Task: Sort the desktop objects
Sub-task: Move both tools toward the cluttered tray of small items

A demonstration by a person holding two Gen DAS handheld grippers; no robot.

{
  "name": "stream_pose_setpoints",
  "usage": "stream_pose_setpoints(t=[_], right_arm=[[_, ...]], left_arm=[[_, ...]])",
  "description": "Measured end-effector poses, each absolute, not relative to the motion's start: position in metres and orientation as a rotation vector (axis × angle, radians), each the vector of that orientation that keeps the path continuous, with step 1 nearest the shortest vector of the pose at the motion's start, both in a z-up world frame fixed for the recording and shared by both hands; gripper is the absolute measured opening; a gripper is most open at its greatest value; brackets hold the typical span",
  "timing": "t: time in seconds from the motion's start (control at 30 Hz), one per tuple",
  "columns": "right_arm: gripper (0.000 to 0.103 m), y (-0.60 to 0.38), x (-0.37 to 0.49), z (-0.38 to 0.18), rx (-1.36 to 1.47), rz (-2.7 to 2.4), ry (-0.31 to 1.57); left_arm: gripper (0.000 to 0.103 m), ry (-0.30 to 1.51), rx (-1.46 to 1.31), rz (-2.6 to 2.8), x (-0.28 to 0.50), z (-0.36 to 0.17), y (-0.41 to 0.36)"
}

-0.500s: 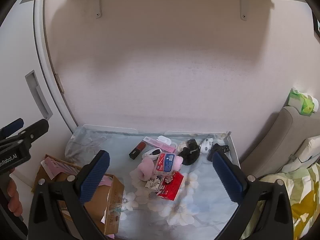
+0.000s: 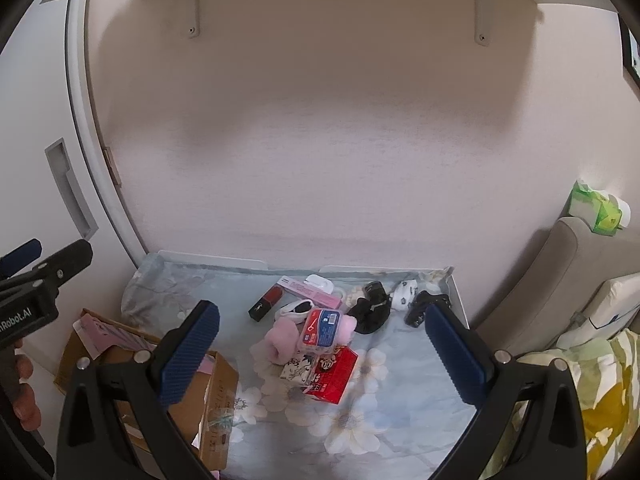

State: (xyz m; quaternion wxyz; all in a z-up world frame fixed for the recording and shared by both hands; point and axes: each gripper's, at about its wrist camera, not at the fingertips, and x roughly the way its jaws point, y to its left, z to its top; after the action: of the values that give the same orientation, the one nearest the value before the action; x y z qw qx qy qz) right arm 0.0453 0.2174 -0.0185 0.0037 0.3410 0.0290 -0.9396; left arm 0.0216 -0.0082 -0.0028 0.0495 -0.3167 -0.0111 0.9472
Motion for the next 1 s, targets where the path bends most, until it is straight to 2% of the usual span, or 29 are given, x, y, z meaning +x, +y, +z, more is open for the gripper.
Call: stream_pose_setpoints(t=[0.2,0.37,0.67,1.0], right_arm=[[0.102,0.233,0.044,-0.019,1.087,-2.952,0.053],[0.103,0.253,0.041,-0.017,1.106,-2.920,-0.054],[0.103,0.298,0.035,-0.005,1.085,-2.928,-0.057],[0.103,0.348,0.018,-0.045,1.237,-2.846,-0.090]], left_arm=[[0.103,-0.017,-0.983,2.850,0.021,-0.006,-0.004],[0.103,-0.014,-0.987,2.801,0.019,-0.008,0.002],[0.103,0.062,-0.997,2.735,0.015,-0.013,0.026],[0.103,0.194,-1.136,2.599,-0.013,-0.073,0.092]])
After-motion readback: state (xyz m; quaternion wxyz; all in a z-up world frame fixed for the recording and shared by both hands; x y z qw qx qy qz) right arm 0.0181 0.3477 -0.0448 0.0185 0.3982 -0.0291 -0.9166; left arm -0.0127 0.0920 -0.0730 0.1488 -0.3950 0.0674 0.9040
